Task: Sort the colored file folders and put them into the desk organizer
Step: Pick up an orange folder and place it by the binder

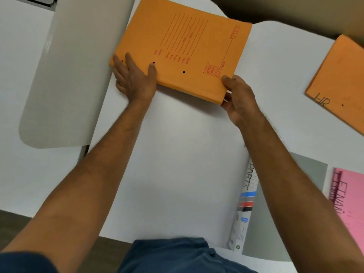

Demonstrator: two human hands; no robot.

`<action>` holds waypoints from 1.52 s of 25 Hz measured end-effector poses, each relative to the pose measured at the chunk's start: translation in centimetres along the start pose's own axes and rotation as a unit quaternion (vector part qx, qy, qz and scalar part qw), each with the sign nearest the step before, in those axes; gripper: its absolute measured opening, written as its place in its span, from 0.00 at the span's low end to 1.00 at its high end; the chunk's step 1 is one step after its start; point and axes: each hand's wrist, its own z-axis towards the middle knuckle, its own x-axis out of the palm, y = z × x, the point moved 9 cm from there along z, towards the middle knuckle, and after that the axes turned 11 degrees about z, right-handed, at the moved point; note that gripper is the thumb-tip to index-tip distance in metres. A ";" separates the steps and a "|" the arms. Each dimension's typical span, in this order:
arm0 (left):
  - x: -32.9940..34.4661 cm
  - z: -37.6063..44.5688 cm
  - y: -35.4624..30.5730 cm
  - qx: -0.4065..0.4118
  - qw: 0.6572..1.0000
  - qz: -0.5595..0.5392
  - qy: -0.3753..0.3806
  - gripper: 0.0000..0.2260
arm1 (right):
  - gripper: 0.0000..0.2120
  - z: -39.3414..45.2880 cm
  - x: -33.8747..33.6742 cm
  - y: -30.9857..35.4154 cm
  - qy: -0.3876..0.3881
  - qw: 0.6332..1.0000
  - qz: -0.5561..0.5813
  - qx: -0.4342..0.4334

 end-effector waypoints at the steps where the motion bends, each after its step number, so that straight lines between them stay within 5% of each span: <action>1: -0.3 -1.1 0.2 -0.029 0.998 -0.051 -0.003 0.40 | 0.11 -0.7 0.1 0.1 0.013 1.000 0.013 -0.008; 3: -0.3 -4.1 0.7 -0.102 0.966 -0.236 0.012 0.45 | 0.10 -2.4 -0.1 0.3 0.027 0.999 0.034 -0.023; 7: 1.8 -12.1 -0.8 -0.195 0.717 -0.650 0.161 0.38 | 0.11 -7.9 -1.7 -1.2 0.049 0.995 0.076 -0.034; 9: 2.1 -15.2 -1.7 -0.161 0.681 -0.677 0.230 0.25 | 0.15 -11.3 -2.7 -3.1 0.073 0.994 0.078 -0.021; 13: 1.2 -19.0 -0.6 -0.118 0.710 -0.632 0.288 0.17 | 0.14 -17.1 -6.8 -6.3 0.097 0.992 0.085 -0.004; 19: -1.9 -21.8 4.7 -0.070 0.782 -0.537 0.309 0.17 | 0.07 -21.8 -17.4 -4.4 -0.020 0.977 0.202 -0.063; 26: -1.7 -23.8 11.4 -0.024 0.861 -0.403 0.310 0.18 | 0.23 -23.9 -14.3 -10.0 0.012 0.998 -0.058 -0.024; 30: -0.9 -23.8 15.2 -0.021 0.914 -0.315 0.253 0.17 | 0.29 -24.0 -12.8 -14.0 -0.031 0.963 -0.251 -0.096; 38: -1.2 -23.6 15.9 0.083 0.970 -0.170 0.153 0.19 | 0.45 -24.9 -11.9 -18.2 -0.026 0.886 -0.454 -0.089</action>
